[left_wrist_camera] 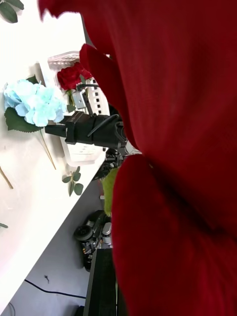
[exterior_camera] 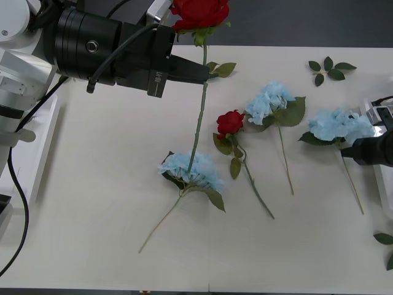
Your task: Put the red flowers into the right box and the blue flowers into the left box
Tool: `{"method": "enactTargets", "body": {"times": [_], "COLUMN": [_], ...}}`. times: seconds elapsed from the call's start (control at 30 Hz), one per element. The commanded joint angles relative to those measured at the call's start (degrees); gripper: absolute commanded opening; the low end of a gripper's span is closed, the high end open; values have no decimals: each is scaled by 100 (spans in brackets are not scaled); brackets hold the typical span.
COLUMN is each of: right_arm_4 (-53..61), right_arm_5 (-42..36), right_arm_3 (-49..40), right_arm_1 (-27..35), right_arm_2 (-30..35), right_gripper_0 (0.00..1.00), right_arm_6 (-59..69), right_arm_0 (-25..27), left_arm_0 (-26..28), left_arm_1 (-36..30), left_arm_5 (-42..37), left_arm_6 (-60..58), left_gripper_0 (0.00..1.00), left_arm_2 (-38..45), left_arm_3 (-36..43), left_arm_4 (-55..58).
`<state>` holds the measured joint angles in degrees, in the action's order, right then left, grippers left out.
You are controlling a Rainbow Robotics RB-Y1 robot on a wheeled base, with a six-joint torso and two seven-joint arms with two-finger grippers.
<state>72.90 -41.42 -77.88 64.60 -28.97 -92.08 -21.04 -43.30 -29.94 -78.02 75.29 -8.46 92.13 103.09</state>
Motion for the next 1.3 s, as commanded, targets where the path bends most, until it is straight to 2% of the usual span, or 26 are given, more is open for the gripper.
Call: {"method": "enactTargets", "body": {"times": [0.03, 0.23, 0.33, 0.57, 0.77, 0.9, 1.13, 1.3], "right_arm_4": [418, 1552, 2826, 5480, 7440, 8170, 8170, 8170], "right_arm_5": [20, 20, 20, -94, -665, -1114, -1957, -2045], "right_arm_3": [-193, -562, -597, -588, -588, -588, -615, -1001], "right_arm_1": [299, 703, 905, 1221, 1265, 1098, 342, -194], "right_arm_2": [67, 76, 76, 76, 76, 129, 876, 1139], "right_gripper_0": [74, 74, 74, 76, 76, 76, 76, 76], "right_arm_6": [-768, -1515, -2034, -4477, -6059, -6292, -6292, -6292], "right_arm_0": [-93, -14, 48, 320, 645, 830, 1287, 1709], "left_arm_0": [-161, -161, -161, -161, -161, -161, -161, -161], "left_arm_1": [14, 14, 23, 23, 23, 23, 23, 23], "left_arm_5": [33, 33, 24, 24, 24, 24, 24, 24], "left_arm_6": [-313, -384, -401, -401, -401, -401, -401, -401], "left_gripper_0": [0, 0, 0, 0, 0, 0, 0, 0], "left_arm_2": [-156, -174, -174, -174, -174, -174, -174, -174], "left_arm_3": [103, 103, 103, 103, 103, 103, 103, 103], "left_arm_4": [115, 177, 177, 177, 177, 177, 177, 177]}}
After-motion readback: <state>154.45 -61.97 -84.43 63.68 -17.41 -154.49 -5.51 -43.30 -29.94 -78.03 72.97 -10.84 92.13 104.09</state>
